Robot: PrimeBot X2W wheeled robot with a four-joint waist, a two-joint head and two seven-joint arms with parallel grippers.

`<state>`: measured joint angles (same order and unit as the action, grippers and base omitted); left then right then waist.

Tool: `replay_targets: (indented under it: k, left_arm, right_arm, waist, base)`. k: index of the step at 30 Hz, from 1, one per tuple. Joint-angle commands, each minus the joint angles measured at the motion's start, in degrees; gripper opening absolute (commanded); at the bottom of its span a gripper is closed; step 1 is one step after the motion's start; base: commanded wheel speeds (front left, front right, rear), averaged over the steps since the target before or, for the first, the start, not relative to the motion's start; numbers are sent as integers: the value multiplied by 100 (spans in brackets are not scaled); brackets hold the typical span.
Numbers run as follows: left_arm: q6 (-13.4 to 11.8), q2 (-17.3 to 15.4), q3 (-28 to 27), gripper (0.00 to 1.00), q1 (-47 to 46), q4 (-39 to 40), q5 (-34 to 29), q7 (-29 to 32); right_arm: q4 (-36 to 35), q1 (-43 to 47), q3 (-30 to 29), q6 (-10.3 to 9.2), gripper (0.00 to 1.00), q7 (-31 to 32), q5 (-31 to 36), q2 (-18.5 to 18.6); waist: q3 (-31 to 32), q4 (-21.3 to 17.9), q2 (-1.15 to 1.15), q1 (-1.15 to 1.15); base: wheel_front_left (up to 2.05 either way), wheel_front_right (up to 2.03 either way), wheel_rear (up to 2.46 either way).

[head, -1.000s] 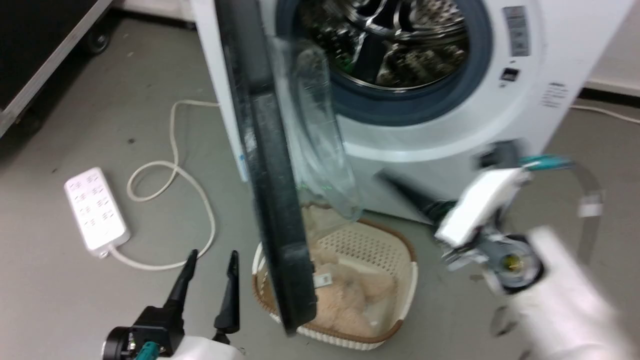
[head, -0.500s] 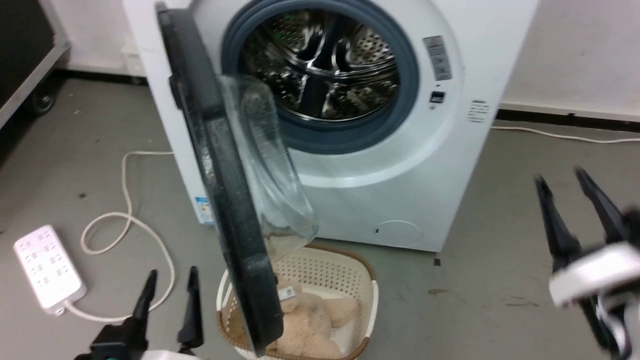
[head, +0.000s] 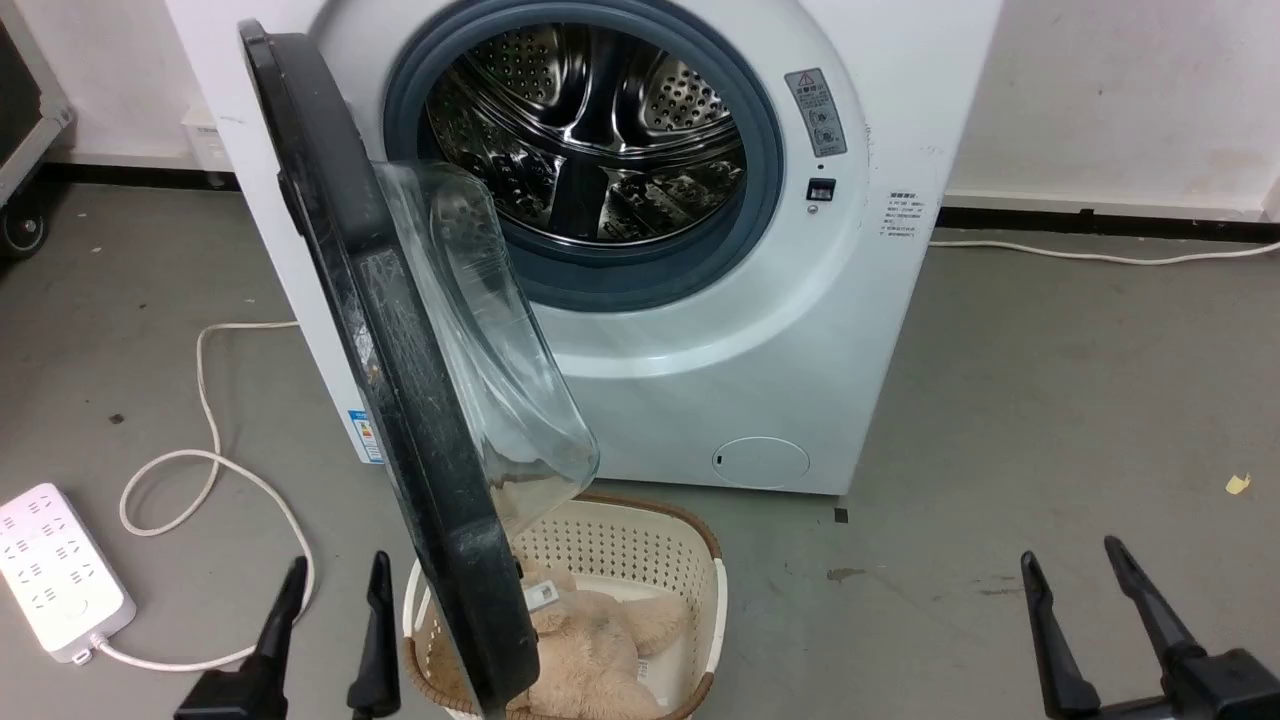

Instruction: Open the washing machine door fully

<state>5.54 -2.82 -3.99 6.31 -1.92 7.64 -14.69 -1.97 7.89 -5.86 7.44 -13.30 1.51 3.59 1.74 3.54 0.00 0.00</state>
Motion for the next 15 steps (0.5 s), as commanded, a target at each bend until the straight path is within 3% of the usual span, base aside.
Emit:
replay_targets:
  k: [1,12,13,14,15]
  left_arm:
    - [20,-7,32,100,115,19,-36,-30]
    - [-41,-7,150,100,80,75,-63,-30]
    - [-39,-7,165,55,86,50,-43,-30]
    - [-31,-7,179,0,84,23,-32,-30]
    - [-22,-7,184,0,71,19,33,-30]
  right_arm:
    - [23,80,-5,5,100,-62,46,-37]
    - [43,-5,17,5,100,-155,-460,-69]
    - [36,-13,15,5,100,-157,-459,-69]
    - [32,-21,13,5,100,-158,-463,-70]
    - [29,-29,13,5,100,-159,-469,-70]
  waist:
    - [-2,-1,0,0]
    - [-3,72,0,0]
    - [-3,80,0,0]
    - [-4,86,0,0]
    - [-4,91,0,0]
  base:
    - [0,0,0]
    - [0,0,0]
    - [0,0,0]
    - [0,0,0]
    - [0,0,0]
